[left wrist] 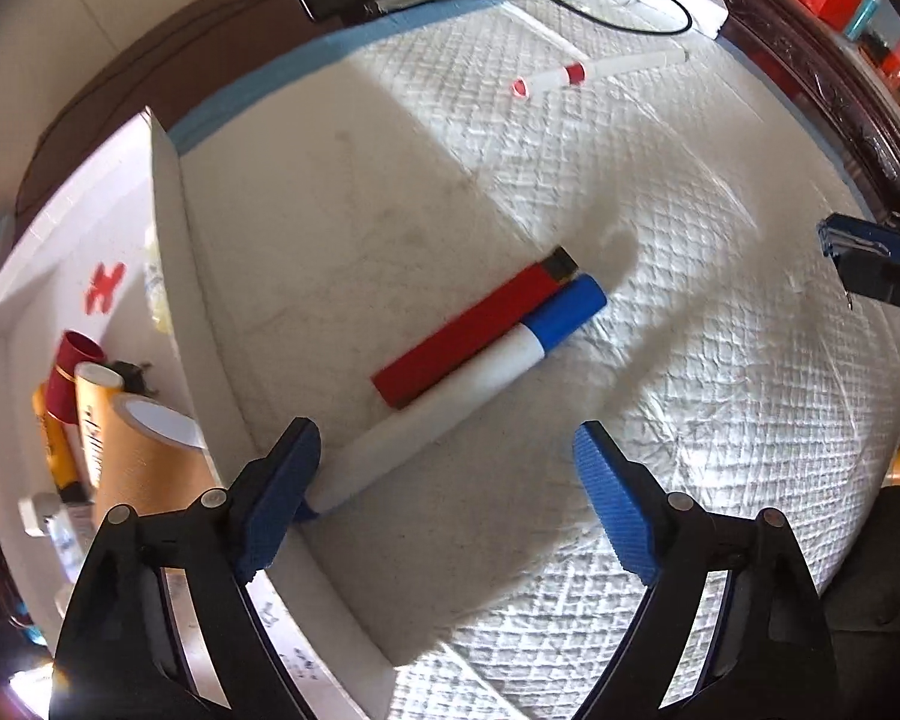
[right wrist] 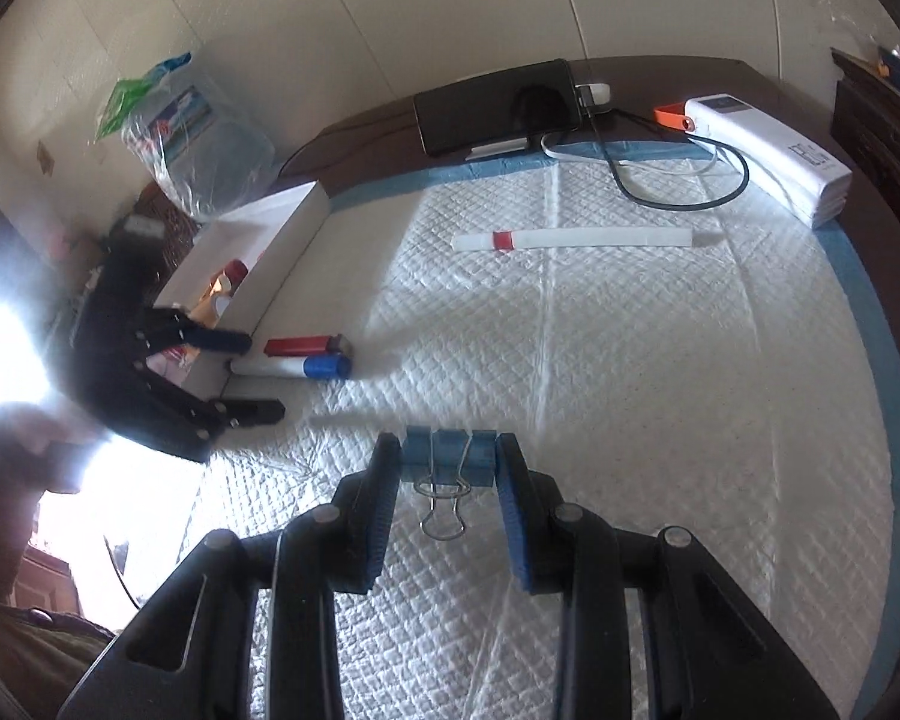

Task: Organize rigid objects
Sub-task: 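Grasp the blue-capped white marker with the left tool while the right tool holds the clip, then carry the white marker and blue clip into the white tray and open both tools, then move both open tools back over the red and white markers on the pad, then grasp the red marker with the left tool while the right tool grasps the red-banded white marker, then carry the red marker and red-banded white marker into the tray and open both tools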

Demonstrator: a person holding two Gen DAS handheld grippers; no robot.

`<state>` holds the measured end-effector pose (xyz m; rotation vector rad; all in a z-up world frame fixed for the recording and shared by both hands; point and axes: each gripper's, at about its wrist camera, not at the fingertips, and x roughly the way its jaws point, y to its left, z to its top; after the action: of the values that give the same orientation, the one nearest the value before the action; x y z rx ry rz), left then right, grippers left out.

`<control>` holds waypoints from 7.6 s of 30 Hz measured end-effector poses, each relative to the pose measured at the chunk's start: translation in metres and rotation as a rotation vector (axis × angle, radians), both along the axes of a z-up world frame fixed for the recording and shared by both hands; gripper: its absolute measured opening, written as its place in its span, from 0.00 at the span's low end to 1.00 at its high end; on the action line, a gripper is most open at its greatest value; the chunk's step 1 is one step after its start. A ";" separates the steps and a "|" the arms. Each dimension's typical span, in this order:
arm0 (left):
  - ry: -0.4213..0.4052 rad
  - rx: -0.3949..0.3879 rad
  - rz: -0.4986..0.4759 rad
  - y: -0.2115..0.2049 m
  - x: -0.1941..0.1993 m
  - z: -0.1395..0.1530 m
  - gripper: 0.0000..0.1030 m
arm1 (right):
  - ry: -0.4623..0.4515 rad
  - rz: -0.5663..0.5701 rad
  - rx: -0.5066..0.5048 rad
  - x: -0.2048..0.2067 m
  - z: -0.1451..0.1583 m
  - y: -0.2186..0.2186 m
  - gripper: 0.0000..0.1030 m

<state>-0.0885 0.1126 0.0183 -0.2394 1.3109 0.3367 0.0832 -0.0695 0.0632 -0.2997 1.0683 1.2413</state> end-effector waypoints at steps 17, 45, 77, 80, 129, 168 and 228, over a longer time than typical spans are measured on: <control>-0.103 -0.023 -0.037 -0.045 -0.015 0.015 0.14 | -0.024 0.016 0.126 0.005 0.049 -0.002 0.31; -0.688 0.273 0.503 0.009 -0.195 0.214 0.14 | -0.060 0.220 0.471 -0.058 0.174 0.082 0.31; -0.642 0.180 0.713 0.131 -0.227 0.168 0.14 | -0.020 0.419 0.352 -0.126 0.139 0.216 0.31; -0.572 0.102 0.734 0.149 -0.215 0.128 0.14 | 0.046 0.414 0.229 -0.121 0.092 0.236 0.30; -0.448 0.077 0.522 0.053 -0.118 0.104 1.00 | -0.080 -0.179 0.194 -0.008 0.064 0.113 1.00; -0.021 0.047 0.028 -0.001 0.051 -0.011 0.20 | -0.292 0.346 -0.189 0.077 -0.034 0.108 0.57; -0.733 0.335 0.418 -0.018 -0.150 0.239 0.11 | -0.023 0.327 0.660 -0.053 0.223 0.056 0.09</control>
<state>-0.2386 0.0948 0.2574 -0.3140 0.4620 0.7349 0.0304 -0.0136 0.2862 0.0255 0.5497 1.8023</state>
